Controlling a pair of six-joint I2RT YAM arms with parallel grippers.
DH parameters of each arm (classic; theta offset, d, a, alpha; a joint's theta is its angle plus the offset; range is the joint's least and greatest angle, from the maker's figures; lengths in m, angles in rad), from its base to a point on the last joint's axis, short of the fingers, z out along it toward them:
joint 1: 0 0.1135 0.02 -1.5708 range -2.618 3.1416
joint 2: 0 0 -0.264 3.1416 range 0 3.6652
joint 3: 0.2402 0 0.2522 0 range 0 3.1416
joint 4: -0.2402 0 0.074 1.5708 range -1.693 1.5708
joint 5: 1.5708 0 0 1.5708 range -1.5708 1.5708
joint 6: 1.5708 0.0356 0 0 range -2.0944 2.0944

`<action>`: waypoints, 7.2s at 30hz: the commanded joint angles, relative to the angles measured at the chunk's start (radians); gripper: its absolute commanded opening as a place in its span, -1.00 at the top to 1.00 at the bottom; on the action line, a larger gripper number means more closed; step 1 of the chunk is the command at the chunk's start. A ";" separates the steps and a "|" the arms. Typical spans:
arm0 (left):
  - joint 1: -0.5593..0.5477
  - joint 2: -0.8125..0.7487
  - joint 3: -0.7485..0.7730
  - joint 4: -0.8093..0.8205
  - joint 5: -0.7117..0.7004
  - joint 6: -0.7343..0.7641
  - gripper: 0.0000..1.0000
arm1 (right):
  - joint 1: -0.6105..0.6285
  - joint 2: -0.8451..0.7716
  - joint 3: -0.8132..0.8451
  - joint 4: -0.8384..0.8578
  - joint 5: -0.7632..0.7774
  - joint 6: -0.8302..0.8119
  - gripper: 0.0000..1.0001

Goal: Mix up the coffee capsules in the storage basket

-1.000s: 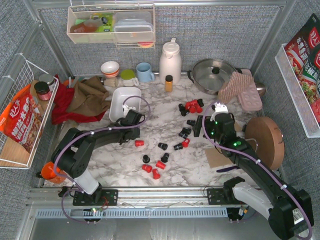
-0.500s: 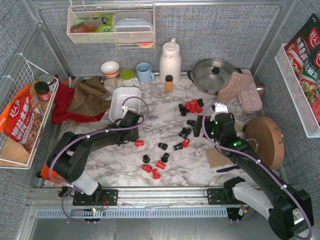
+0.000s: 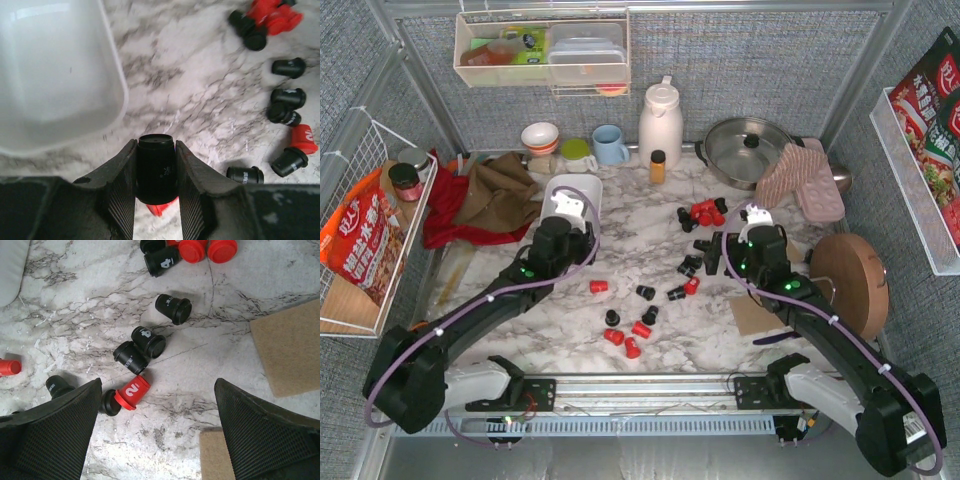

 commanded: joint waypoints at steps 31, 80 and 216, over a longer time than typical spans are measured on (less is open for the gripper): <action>0.227 0.478 0.278 0.286 0.011 0.264 0.30 | 0.029 0.256 0.078 0.109 -0.055 -0.035 -0.98; -0.149 0.014 0.013 -0.295 -0.099 -0.328 -0.40 | 0.224 0.277 0.121 0.114 -0.061 -0.196 -0.71; -0.173 0.162 -0.154 0.715 0.432 -0.408 0.30 | 0.389 0.344 -0.141 0.909 -0.306 -0.759 0.20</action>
